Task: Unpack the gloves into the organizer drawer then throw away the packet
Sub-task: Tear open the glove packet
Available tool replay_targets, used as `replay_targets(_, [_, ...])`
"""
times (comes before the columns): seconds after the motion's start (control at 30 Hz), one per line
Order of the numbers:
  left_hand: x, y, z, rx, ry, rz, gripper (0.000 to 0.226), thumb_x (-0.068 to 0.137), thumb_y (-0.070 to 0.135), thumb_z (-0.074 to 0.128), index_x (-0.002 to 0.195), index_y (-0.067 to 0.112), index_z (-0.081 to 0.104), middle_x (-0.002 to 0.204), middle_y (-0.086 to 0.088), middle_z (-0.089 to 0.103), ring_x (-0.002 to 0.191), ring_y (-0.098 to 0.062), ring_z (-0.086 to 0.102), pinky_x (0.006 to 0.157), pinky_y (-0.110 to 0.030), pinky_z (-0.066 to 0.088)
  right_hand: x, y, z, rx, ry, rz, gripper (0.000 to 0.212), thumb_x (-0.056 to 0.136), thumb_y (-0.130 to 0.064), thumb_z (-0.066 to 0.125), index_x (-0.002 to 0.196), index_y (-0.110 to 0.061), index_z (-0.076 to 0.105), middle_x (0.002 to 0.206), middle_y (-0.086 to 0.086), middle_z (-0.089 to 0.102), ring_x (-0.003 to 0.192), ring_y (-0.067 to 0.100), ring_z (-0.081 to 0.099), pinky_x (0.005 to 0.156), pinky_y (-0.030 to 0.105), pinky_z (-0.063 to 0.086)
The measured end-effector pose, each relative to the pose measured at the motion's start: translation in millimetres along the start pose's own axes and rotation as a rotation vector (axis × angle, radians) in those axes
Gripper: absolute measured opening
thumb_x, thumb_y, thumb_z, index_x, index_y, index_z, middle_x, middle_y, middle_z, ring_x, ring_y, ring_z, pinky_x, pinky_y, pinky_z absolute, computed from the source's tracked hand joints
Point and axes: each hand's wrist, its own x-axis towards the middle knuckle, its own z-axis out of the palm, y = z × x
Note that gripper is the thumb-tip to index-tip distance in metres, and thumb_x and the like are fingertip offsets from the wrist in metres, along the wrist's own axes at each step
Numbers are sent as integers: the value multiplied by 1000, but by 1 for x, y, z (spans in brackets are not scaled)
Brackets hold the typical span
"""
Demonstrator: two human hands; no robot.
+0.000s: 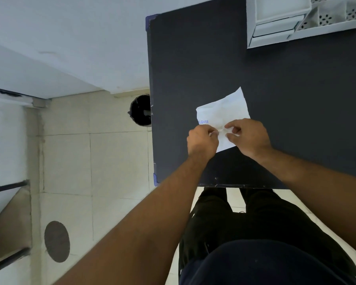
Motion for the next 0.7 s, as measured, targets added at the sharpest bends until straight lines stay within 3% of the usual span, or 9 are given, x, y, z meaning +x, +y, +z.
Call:
replay_targets(0.17, [3,-5,-4,-40,79,-124,21,98,22,52,104,12,70,95,-2,71,79,-19,64,67,-29,54,-2,-2,1,-12,-17,1,27,89,-27,72,116,-26,72,97,-1,66,86,18,64,82,36,57])
replay_targets(0.3, [2,-6,-6,-34,66,-60,14,96,23,55,92,13,65,86,0,70,74,-17,65,57,-22,47,0,-6,3,-6,10,36,23,89,-31,72,112,-26,72,97,-1,67,85,17,63,78,31,54])
replay_targets(0.47, [-1,-2,-2,-141,96,-95,14,94,25,55,90,14,64,83,2,69,71,-14,64,61,-25,49,0,-11,5,-39,10,50,24,88,-38,71,111,-30,70,101,-2,67,88,16,62,77,34,56])
replay_targets(0.57, [-3,-3,1,-339,122,-207,14,93,23,57,88,13,64,82,1,68,69,-12,60,55,-20,44,-5,-12,6,-162,-7,-22,37,89,-43,67,124,-33,61,111,1,63,101,23,61,82,40,56])
replay_targets(0.7, [-8,-3,1,-652,119,-337,15,95,24,57,84,15,62,80,2,63,71,-12,58,61,-24,47,-17,-10,11,-354,17,-119,65,85,-50,66,142,-26,48,136,7,52,124,30,49,96,47,47])
